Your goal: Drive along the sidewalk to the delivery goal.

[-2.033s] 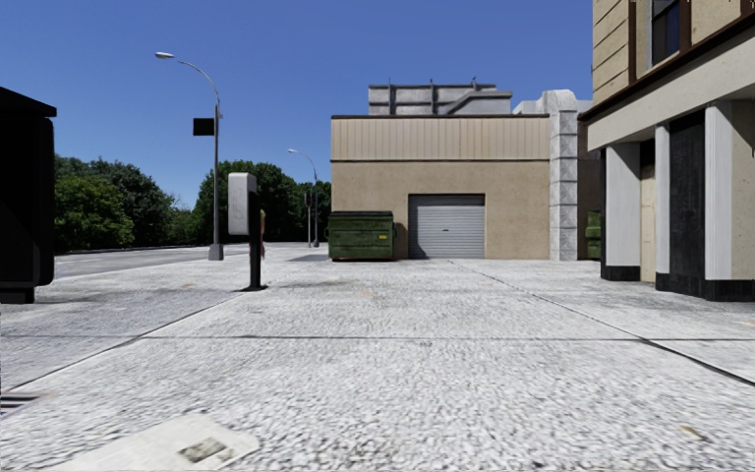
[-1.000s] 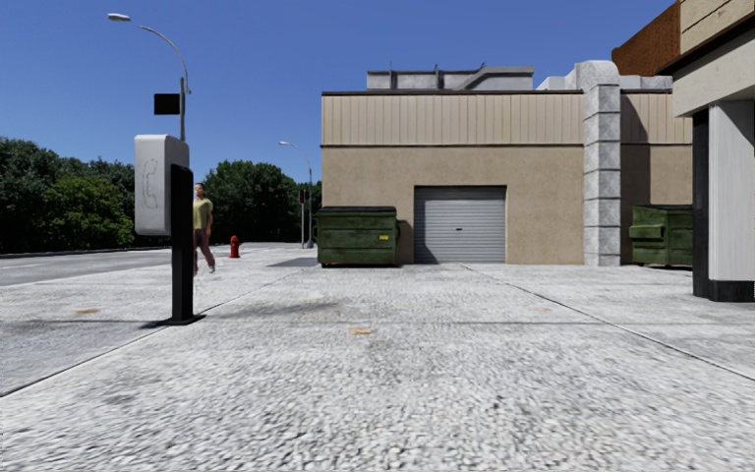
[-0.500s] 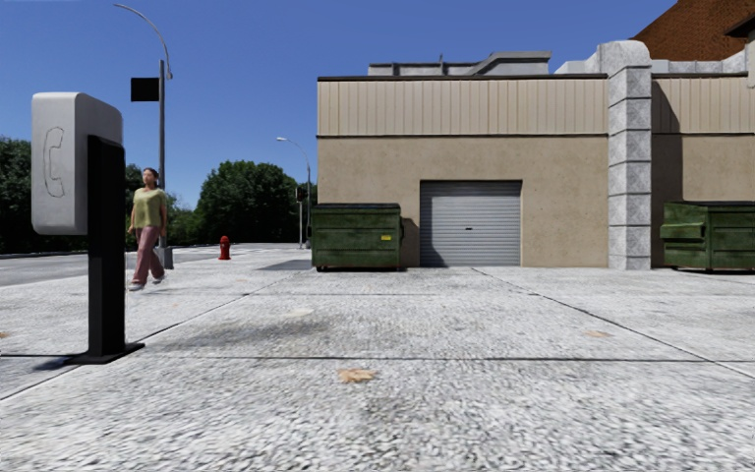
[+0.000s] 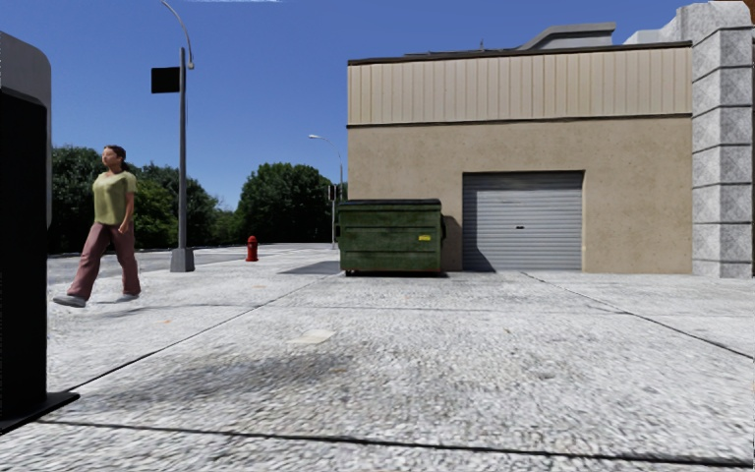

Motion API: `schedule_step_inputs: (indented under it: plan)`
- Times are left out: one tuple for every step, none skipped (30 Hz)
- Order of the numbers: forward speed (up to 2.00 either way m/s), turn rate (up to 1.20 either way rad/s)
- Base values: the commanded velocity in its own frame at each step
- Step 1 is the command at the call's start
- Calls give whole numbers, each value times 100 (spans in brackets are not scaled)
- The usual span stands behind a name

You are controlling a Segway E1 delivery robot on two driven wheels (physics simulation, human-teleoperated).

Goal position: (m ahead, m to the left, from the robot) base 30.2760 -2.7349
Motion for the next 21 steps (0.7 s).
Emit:
schedule_step_inputs:
  plan:
    - [200, 35]
    - [200, 35]
    - [200, 35]
    - [200, 35]
    - [200, 35]
    - [200, 35]
    - [200, 36]
    - [200, 36]
    - [200, 36]
    - [200, 36]
    - [200, 36]
    - [200, 36]
    - [200, 36]
    - [200, 36]
    - [200, 36]
    - [200, 36]
    - [200, 36]
    - [200, 36]
    - [200, 36]
    - [200, 36]
    - [200, 36]
